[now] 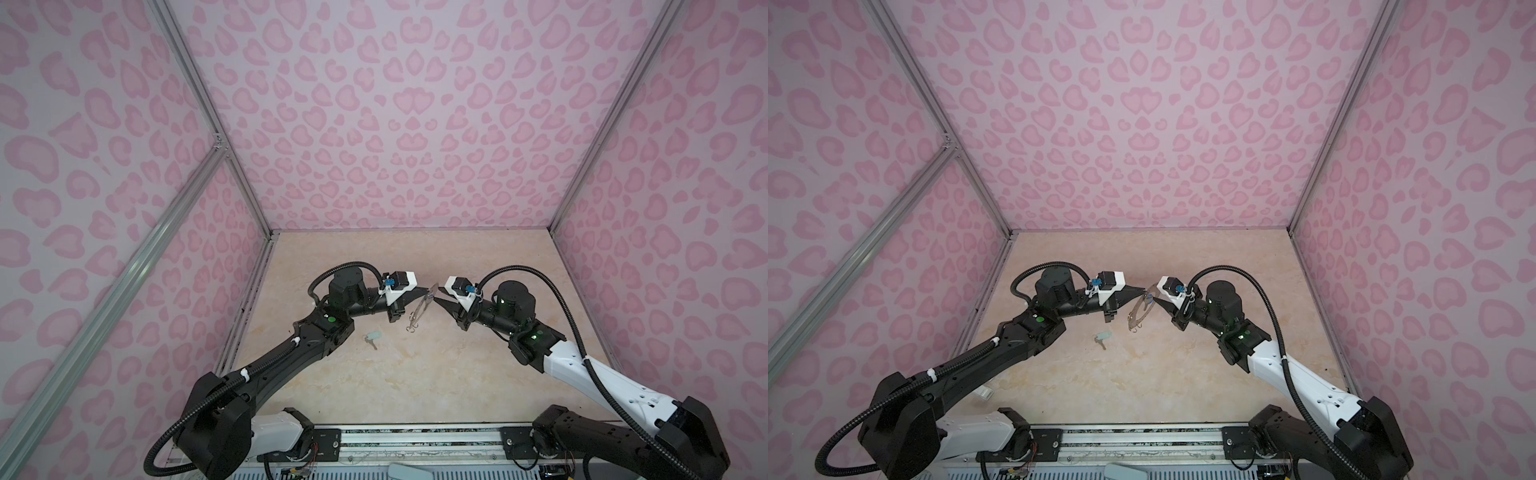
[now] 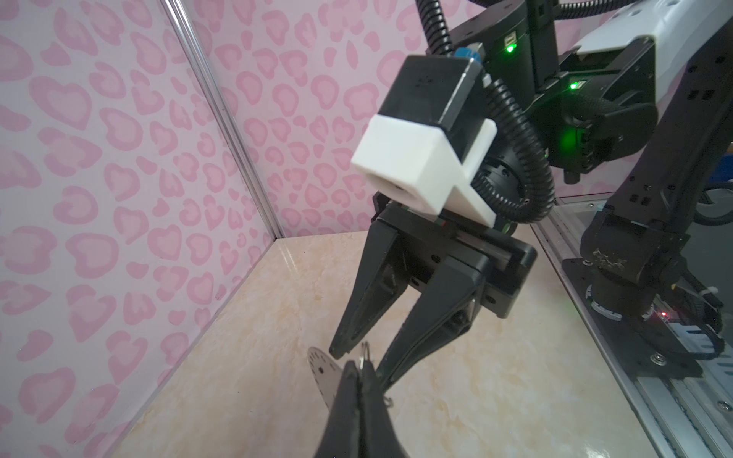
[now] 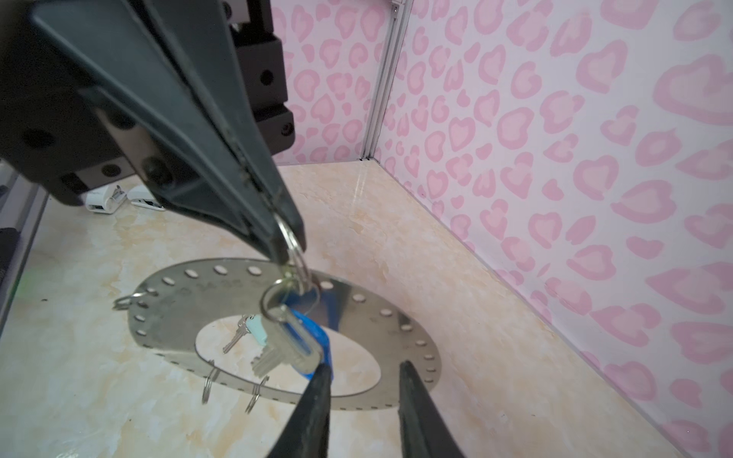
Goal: Attach keys to a key ring
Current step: Insert the key into the keyring.
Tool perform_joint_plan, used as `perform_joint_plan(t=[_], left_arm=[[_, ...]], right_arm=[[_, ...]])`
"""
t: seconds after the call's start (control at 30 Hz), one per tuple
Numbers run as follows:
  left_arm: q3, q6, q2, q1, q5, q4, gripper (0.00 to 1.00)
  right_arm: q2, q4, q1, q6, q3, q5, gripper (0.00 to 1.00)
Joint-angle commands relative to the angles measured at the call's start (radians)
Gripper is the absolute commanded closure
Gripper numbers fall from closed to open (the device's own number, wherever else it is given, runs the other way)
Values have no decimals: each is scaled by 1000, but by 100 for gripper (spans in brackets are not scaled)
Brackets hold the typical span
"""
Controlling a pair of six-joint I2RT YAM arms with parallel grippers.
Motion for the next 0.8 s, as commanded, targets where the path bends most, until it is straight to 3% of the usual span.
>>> perform_joint_plan(t=[0.0, 0.17, 0.47, 0.77], left_arm=[[7, -1, -9, 1, 25, 59, 97], [8, 5, -15, 1, 23, 54, 97], [14, 21, -23, 1, 23, 35, 97], [19, 22, -21, 1, 40, 30, 97]], right_arm=[[20, 84, -4, 74, 1, -99, 68], [46, 83, -14, 104, 7, -185, 67], [43, -16, -27, 69, 20, -223, 62], [36, 81, -77, 153, -16, -259, 59]])
